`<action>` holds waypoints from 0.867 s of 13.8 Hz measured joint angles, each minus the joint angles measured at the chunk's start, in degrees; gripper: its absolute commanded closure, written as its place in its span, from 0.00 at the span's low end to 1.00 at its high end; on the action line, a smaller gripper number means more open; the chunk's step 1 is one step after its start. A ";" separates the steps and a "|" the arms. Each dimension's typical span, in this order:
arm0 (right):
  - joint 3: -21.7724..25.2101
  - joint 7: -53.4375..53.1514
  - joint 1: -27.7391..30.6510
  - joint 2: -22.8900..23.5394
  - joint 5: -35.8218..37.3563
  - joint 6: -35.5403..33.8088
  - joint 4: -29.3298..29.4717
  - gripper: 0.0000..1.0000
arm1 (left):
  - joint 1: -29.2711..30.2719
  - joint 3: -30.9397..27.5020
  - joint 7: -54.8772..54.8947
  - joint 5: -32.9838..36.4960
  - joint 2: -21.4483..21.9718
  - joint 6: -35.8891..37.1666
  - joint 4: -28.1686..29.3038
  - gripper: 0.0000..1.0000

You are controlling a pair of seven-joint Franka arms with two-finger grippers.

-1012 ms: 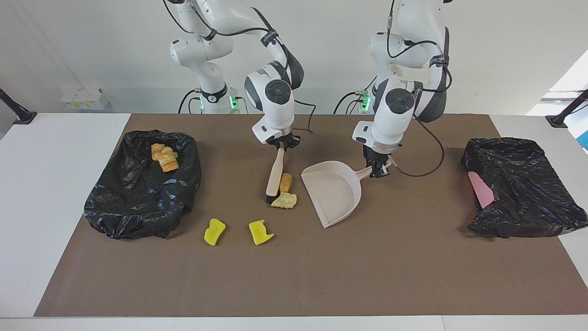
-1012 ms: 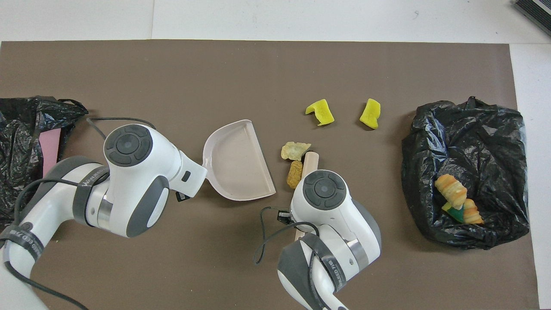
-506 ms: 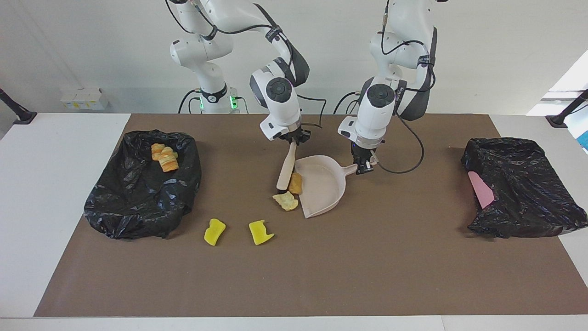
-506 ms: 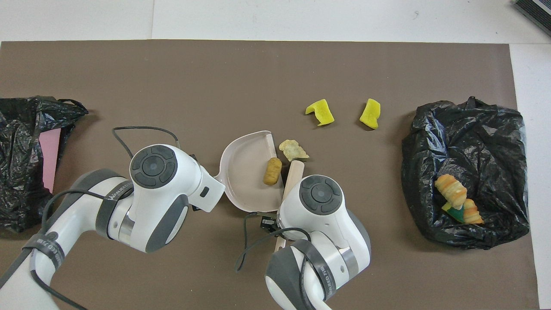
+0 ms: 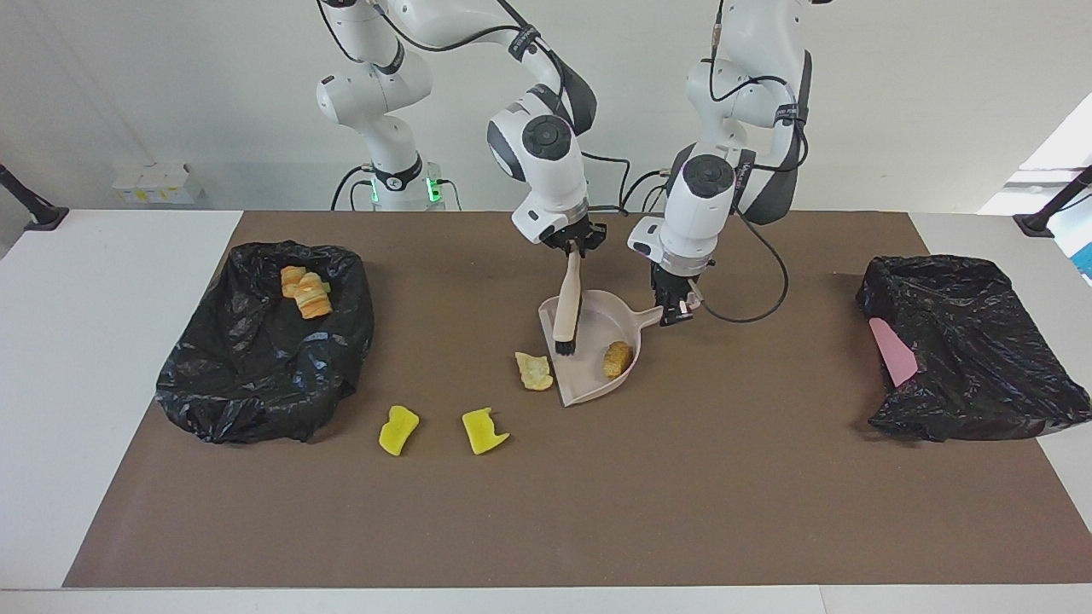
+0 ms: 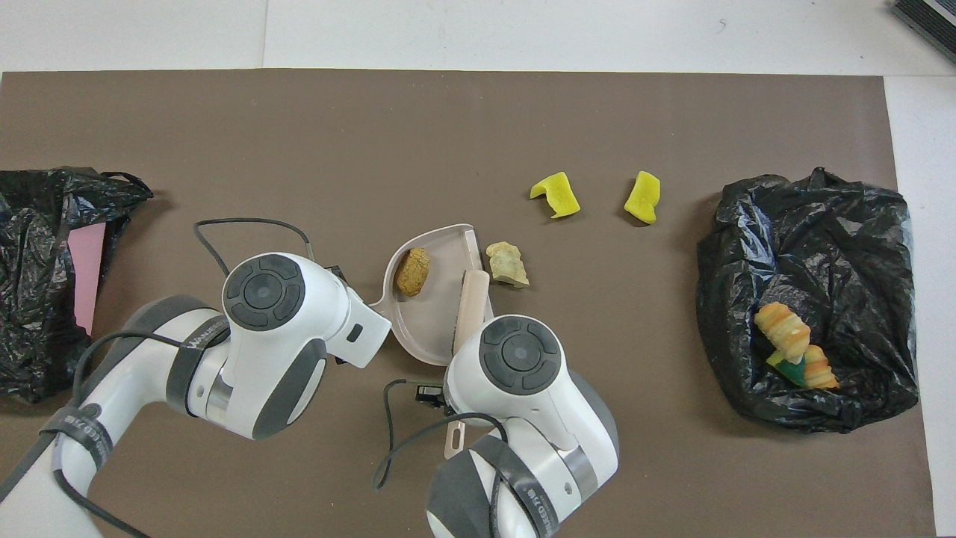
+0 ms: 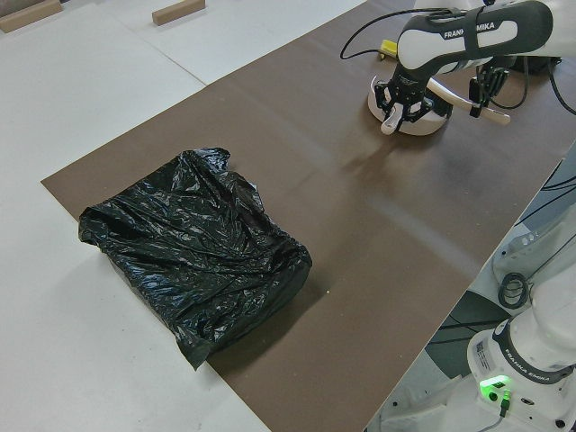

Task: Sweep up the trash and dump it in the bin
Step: 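Move the brush past the yellow sponges with the right gripper, then sweep the yellow sponges into the dustpan with the right gripper's brush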

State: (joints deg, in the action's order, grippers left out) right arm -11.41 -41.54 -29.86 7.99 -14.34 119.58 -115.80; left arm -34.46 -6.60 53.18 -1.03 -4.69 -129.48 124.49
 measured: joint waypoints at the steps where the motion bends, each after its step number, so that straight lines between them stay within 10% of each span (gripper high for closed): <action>1: 0.10 0.90 1.10 -0.02 2.75 -0.93 0.55 1.00 | 0.02 -0.05 -0.04 -0.19 0.00 -0.07 0.03 1.00; 12: 0.77 14.88 22.15 8.04 27.77 -12.67 13.65 1.00 | 0.35 -0.32 -5.83 -0.42 -0.01 -0.16 0.21 1.00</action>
State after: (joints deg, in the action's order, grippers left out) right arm -10.64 -26.66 -7.71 16.04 13.43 106.91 -102.15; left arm -34.11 -6.92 47.35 -1.45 -4.70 -129.63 124.70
